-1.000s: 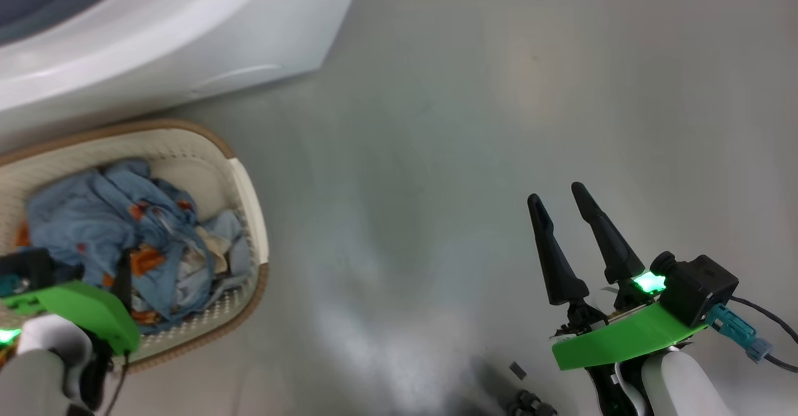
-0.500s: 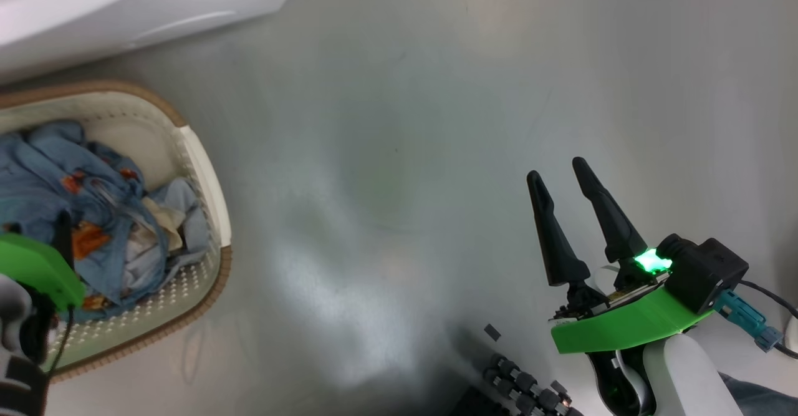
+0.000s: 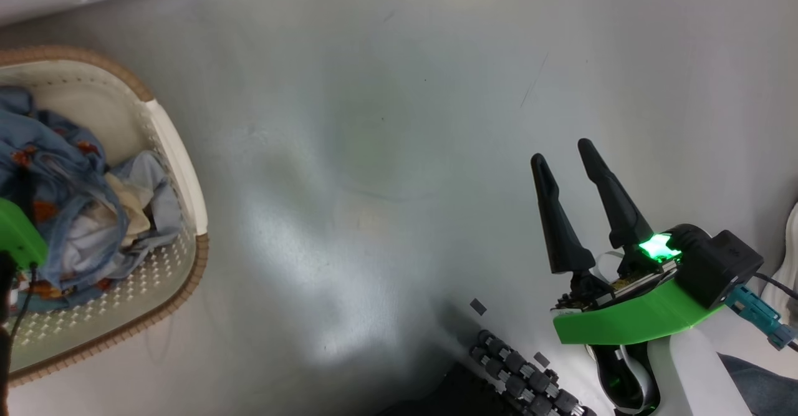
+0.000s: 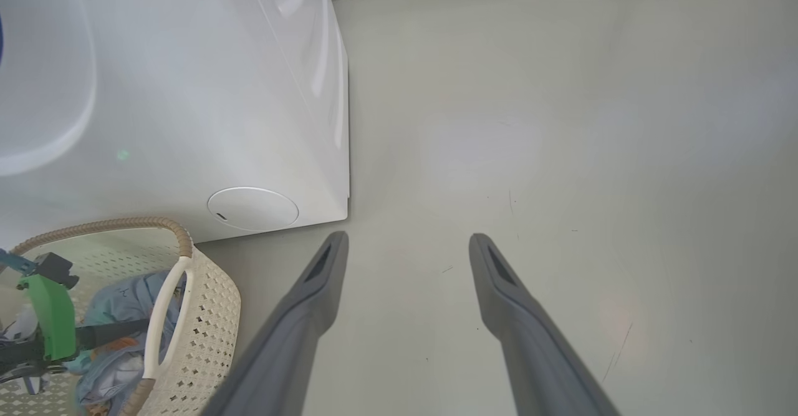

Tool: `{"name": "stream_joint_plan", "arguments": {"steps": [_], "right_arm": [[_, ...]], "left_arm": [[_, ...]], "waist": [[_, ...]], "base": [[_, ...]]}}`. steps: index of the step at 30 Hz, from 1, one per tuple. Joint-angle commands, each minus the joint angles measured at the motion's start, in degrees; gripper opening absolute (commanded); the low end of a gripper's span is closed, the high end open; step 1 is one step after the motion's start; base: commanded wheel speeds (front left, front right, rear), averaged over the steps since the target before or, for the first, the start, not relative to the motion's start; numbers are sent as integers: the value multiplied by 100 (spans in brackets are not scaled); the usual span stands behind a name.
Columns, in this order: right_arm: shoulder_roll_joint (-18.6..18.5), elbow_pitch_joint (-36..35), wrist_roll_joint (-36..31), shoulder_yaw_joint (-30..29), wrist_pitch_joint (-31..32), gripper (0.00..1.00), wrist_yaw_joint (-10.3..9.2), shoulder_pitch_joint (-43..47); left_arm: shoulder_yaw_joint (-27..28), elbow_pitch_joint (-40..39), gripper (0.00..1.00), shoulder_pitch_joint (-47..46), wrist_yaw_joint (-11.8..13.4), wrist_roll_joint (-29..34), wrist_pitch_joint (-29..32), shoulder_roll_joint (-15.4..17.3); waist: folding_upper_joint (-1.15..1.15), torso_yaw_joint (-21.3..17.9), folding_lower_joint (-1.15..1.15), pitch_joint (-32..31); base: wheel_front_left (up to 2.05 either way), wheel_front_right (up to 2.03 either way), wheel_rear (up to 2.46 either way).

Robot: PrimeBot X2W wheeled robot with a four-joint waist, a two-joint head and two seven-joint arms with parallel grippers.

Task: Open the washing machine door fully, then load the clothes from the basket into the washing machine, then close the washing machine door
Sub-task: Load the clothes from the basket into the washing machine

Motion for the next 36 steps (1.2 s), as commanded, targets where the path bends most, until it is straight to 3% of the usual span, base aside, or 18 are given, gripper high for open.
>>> {"name": "stream_joint_plan", "arguments": {"steps": [1, 12, 13, 14, 15, 16, 17, 24, 31, 36], "right_arm": [[-50, -135, 65, 74, -28, 100, 36, 156], [-50, -280, -61, -78, -28, 100, 36, 304], [-50, -288, -72, -86, -28, 100, 36, 317], [-50, -293, -81, -94, -28, 100, 36, 330], [-50, -297, -94, -104, -28, 100, 36, 343], [-50, -299, -106, -114, -28, 100, 36, 351], [-50, -301, -113, -122, -28, 100, 36, 356], [-50, -198, -60, -20, -28, 100, 36, 210], [-50, -23, -120, -110, -28, 100, 36, 42], [-50, 111, -296, -215, -28, 100, 36, 87]], "left_arm": [[87, -3, 100, 75, 22, 58, -10, 206], [-171, 507, 99, -396, 23, 173, -166, 77], [-201, 548, 80, -425, 21, 188, -194, 53], [-237, 589, 47, -446, 19, 206, -218, 25], [-277, 625, 33, -468, 14, 230, -249, 6], [-315, 662, 5, -492, 9, 253, -282, -5], [-343, 702, 0, -515, 3, 263, -311, -18], [-305, 915, 0, -534, -25, 121, -647, -97], [-227, 835, 0, -42, -79, -133, -1408, -459], [-175, 427, 0, 577, -104, -330, -1586, -805]], "waist": [[0, 5, 0, 33], [0, 125, 0, 154], [0, 132, 0, 155], [0, 138, 0, 152], [0, 144, 0, 153], [0, 149, 0, 155], [0, 155, 0, 152], [0, 170, 0, 47], [0, 586, 0, -631], [0, 989, 0, -1261]], "base": [[0, 0, 0], [0, 0, 0], [0, 0, 0], [0, 0, 0], [0, 0, 0], [0, 0, 0], [0, 0, 0], [0, 0, 0], [0, 0, 0], [0, 0, 0]]}}
